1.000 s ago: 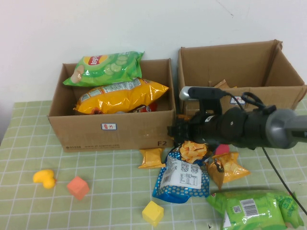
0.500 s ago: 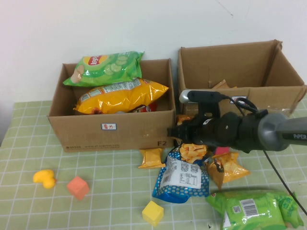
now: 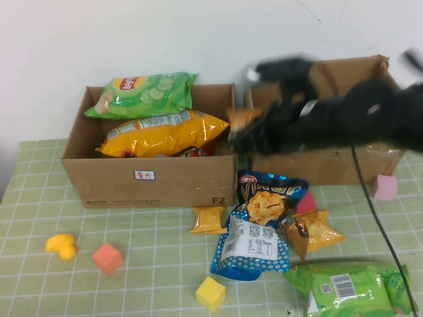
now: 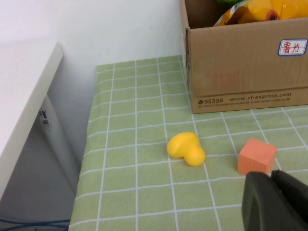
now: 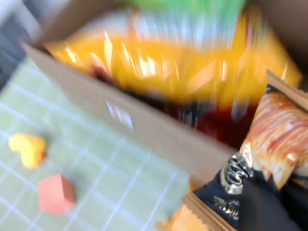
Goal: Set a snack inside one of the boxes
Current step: Place the biscuit in the biscuit box
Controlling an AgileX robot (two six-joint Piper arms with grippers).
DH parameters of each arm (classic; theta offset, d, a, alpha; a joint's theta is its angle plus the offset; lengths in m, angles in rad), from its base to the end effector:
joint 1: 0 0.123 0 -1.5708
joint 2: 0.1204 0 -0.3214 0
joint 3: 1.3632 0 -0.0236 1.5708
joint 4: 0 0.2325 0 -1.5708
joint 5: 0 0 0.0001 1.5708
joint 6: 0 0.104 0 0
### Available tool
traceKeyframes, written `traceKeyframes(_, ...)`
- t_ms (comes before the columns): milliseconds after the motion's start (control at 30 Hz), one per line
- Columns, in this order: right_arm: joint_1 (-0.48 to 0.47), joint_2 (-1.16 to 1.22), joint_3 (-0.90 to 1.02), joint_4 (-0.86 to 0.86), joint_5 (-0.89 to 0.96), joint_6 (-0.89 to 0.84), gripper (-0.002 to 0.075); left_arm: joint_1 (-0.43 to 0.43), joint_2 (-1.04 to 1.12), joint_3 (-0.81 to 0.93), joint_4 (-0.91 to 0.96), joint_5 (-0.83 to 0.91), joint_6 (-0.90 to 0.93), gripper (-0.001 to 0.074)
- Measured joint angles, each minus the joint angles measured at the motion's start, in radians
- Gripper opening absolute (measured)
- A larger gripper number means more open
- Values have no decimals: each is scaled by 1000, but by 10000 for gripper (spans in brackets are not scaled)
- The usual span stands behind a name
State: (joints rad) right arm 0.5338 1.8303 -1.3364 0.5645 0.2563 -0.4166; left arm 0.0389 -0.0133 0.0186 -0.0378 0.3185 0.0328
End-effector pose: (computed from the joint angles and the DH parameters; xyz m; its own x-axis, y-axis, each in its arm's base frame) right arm 0.3592 0.2287 0.2909 -0.5784 -0.1892 -0.7935 -0.5268 0.8294 0.1862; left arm 0.0113 -0.0008 0.1754 -0.2339 -0.0122 -0.9722 -0.0281 0.9996 -0.0058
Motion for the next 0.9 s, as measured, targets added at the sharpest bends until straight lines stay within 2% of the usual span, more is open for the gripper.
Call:
traceKeyframes(100, -15, -98, 0, -12, -14, -53, 32, 0, 0, 0, 0, 0, 0, -2)
traceKeyframes(233, -93, -137, 0, -12, -97, -74, 31, 0, 0, 0, 0, 0, 0, -2)
traceKeyframes(467, -259, -12, 0, -13, -210, -77, 41, 0, 0, 0, 0, 1, 0, -2)
traceKeyframes(533, -288, 30, 0, -13, -217, -77, 89, 0, 0, 0, 0, 2, 0, -2)
traceKeyframes(567, -300, 49, 0, -13, -217, -77, 138, 0, 0, 0, 0, 2, 0, -2)
traceKeyframes(667, -326, 72, 0, 14, -202, -77, 344, 0, 0, 0, 0, 2, 0, -2)
traceKeyframes(733, -341, 68, 0, 37, -168, -77, 441, 0, 0, 0, 0, 2, 0, -2)
traceKeyframes(767, -348, 56, 0, 47, -139, -77, 465, 0, 0, 0, 0, 2, 0, -2)
traceKeyframes(833, -362, 22, 0, 54, -66, -77, 459, 0, 0, 0, 0, 2, 0, -2)
traceKeyframes(900, -372, -27, 0, 54, 7, -77, 367, 0, 0, 0, 0, 2, 0, -2)
